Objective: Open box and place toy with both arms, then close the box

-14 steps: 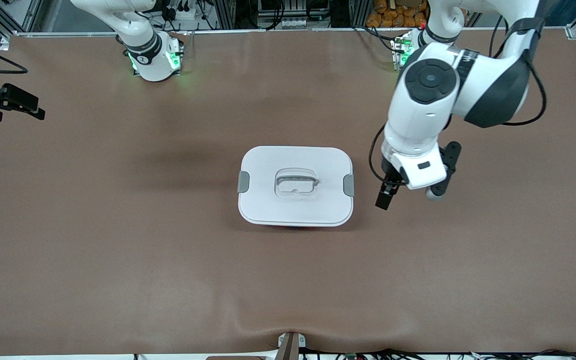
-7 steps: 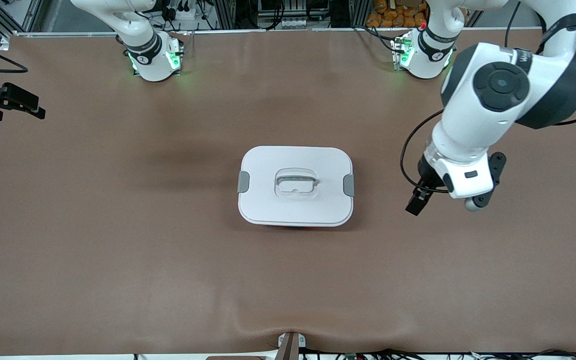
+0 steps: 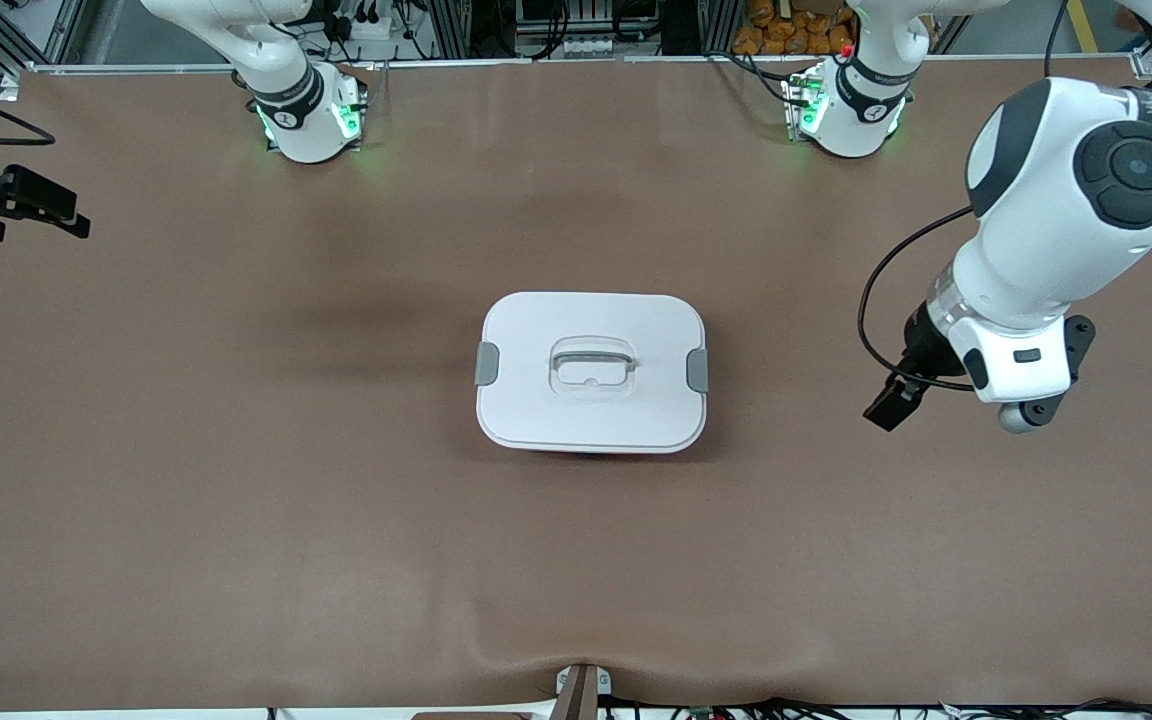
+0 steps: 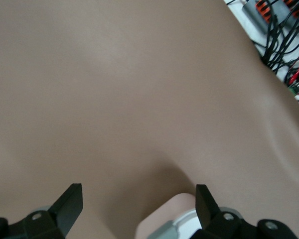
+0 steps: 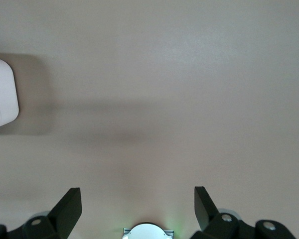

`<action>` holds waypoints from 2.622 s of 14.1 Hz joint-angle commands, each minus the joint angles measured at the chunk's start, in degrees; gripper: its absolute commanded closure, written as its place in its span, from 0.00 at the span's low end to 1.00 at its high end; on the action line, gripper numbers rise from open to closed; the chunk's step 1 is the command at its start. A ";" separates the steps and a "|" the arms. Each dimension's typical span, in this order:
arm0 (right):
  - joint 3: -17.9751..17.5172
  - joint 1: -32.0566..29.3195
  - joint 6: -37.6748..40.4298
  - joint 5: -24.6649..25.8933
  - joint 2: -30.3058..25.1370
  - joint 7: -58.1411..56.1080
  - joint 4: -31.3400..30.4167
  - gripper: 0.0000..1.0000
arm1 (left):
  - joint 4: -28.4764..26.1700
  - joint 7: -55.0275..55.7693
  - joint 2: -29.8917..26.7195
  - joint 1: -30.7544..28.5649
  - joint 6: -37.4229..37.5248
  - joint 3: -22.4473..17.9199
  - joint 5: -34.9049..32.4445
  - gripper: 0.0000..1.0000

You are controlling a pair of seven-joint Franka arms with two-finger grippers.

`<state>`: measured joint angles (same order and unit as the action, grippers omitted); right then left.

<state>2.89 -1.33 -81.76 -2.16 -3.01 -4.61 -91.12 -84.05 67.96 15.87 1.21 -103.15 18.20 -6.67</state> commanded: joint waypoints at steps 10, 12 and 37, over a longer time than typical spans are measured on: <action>-0.51 -0.69 0.81 -1.09 0.11 0.92 0.59 0.00 | 0.03 -34.46 -10.59 -2.09 12.96 -4.83 1.30 0.00; -0.51 -0.69 0.81 -1.09 0.20 0.92 0.59 0.00 | -0.06 -39.89 -12.17 -2.00 14.73 -8.59 3.75 0.00; -0.51 -0.78 0.81 -1.09 0.29 0.92 0.59 0.00 | -3.67 -62.95 -19.30 -0.59 22.03 -16.35 6.41 0.00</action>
<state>2.83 -1.33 -81.67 -2.17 -2.81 -4.61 -91.12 -87.42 6.41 -3.28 0.25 -80.59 1.86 0.87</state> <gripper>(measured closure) 0.000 0.000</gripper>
